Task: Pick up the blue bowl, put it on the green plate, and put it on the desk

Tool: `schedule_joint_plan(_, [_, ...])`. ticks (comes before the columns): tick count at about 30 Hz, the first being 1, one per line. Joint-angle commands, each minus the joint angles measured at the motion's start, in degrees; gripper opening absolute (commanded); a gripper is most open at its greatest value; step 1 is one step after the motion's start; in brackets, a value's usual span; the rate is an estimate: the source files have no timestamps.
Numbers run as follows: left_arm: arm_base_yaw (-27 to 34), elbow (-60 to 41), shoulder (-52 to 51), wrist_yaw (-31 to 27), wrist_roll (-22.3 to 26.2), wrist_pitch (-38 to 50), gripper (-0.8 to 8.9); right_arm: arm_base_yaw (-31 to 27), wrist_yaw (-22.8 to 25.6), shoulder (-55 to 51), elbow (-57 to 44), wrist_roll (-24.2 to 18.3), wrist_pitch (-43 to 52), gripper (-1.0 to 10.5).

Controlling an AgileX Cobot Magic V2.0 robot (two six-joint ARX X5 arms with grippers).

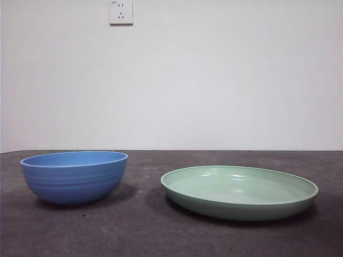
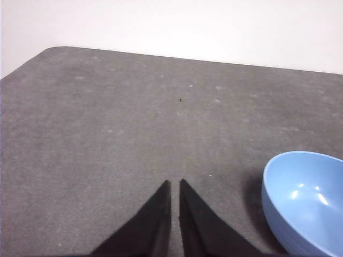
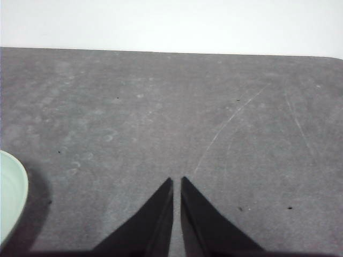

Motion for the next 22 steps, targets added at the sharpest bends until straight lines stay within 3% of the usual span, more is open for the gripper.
schedule_joint_plan(1, [0.0,-1.2,-0.1,-0.1,-1.8,-0.2,0.18,0.1,-0.7,-0.2,-0.3,3.3,1.1,0.2])
schedule_joint_plan(6, [0.0,1.2,0.0,-0.1,-4.3,-1.9,0.16,0.3,-7.8,-0.2,0.1,7.2,5.6,0.2])
schedule_joint_plan(12, [0.0,8.7,0.6,-0.1,-10.3,-2.1,0.17,0.3,-7.8,0.5,7.4,16.4,5.0,0.1])
schedule_joint_plan(16, [0.0,16.0,3.9,-0.1,-12.8,-3.1,0.17,0.3,-9.0,3.3,15.2,18.5,1.4,0.1])
schedule_joint_plan(22, [0.0,29.0,12.9,2.9,-14.0,-5.6,0.16,0.3,-17.1,10.7,28.9,19.1,-6.4,0.1])
